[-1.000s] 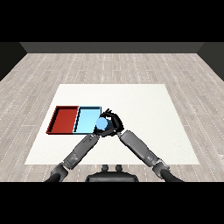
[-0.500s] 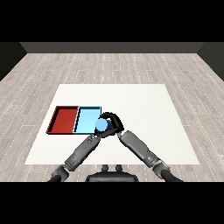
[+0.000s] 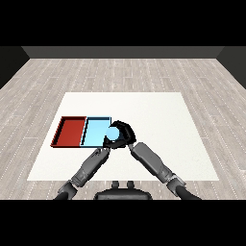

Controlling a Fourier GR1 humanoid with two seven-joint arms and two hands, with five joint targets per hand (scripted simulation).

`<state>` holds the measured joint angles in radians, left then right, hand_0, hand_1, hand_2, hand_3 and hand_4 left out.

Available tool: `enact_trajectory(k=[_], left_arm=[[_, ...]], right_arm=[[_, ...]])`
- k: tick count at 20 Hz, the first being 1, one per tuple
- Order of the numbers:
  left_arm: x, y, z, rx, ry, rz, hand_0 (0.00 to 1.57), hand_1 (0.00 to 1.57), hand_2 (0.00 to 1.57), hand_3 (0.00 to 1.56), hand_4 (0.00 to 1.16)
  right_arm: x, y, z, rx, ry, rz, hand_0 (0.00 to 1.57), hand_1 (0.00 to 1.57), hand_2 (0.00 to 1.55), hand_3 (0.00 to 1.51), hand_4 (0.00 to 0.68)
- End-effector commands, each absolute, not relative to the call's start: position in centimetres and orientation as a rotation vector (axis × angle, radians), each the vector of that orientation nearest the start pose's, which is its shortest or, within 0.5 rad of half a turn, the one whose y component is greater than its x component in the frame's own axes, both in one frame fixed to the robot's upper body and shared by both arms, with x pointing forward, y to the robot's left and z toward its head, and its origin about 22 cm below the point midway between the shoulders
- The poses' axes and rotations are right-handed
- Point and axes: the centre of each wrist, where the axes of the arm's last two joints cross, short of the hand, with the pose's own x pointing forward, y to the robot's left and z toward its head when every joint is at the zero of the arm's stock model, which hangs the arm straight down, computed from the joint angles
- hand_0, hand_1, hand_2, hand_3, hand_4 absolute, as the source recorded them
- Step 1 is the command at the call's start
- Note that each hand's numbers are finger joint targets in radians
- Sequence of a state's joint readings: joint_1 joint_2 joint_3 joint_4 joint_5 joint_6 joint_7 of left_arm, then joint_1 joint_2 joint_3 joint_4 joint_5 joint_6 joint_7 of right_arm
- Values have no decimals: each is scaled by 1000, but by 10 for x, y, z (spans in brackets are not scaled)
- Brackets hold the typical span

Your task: Pick the blue can and put it in the blue box

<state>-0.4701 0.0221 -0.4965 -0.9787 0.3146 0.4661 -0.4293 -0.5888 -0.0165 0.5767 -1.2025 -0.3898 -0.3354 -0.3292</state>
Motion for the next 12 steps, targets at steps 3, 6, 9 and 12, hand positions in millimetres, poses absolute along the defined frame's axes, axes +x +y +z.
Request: enact_trajectory(k=[3,6,9,12], left_arm=[[305,85,-36,-98,-1724,-114,1571,1571,1516,1448,1097],[319,90,-29,-84,-1714,-117,1571,1571,1516,1448,1097],[295,82,-36,-75,-1755,-112,1571,1571,1543,1476,1134],[308,89,-30,-72,-1736,-131,1571,1571,1558,1487,1136]], right_arm=[[302,-48,48,475,-1852,218,0,0,0,0,0],[302,-50,49,476,-1851,218,0,0,0,0,0],[302,-56,47,446,-1878,215,0,0,0,0,0],[308,-63,45,491,-1846,205,0,0,0,0,0]])
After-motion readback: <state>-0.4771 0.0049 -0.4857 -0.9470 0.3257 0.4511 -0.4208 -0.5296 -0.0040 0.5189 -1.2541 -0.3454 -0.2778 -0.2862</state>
